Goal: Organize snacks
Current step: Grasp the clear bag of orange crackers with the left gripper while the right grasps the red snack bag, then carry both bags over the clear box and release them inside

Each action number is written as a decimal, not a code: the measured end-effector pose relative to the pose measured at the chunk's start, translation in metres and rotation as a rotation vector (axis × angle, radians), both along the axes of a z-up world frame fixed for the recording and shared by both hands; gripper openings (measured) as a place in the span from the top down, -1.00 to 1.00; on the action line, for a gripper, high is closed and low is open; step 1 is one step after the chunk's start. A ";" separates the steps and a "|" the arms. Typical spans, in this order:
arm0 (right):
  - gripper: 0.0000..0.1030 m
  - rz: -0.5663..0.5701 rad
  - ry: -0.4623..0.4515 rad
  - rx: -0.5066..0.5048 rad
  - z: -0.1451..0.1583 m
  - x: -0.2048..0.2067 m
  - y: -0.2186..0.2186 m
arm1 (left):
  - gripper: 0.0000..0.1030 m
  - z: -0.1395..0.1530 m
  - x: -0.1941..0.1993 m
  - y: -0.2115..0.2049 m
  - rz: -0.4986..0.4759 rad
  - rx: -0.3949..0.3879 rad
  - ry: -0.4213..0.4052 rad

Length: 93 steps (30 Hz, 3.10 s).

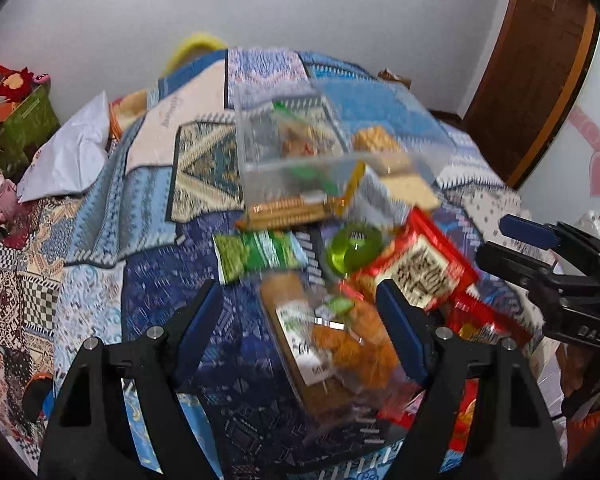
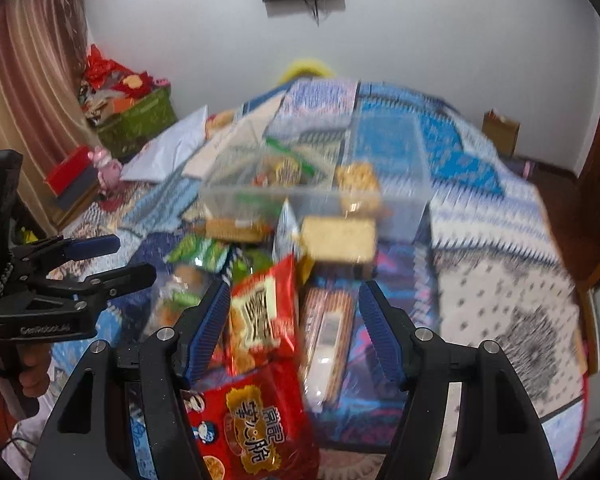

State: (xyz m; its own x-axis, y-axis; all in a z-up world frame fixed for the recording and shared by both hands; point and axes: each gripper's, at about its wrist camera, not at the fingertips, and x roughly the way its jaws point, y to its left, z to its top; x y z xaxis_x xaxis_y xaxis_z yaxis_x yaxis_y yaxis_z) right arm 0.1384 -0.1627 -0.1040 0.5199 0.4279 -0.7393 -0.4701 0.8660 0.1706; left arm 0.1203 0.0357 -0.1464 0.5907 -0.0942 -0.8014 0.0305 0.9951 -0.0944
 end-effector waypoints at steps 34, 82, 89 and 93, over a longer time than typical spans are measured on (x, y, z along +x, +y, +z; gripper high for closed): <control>0.32 0.144 0.048 -0.028 -0.028 0.002 0.029 | -0.03 -0.027 -0.010 -0.030 -0.051 -0.087 0.016; 0.48 -0.030 -0.194 0.086 0.057 0.027 -0.007 | 0.32 0.064 0.036 0.007 0.034 -0.098 -0.220; 0.48 -0.061 -0.215 0.110 0.065 0.050 -0.009 | 0.32 0.077 0.069 0.021 0.054 -0.106 -0.243; 0.48 -0.073 -0.219 0.111 0.063 0.065 -0.005 | 0.31 0.076 0.090 0.025 0.064 -0.070 -0.249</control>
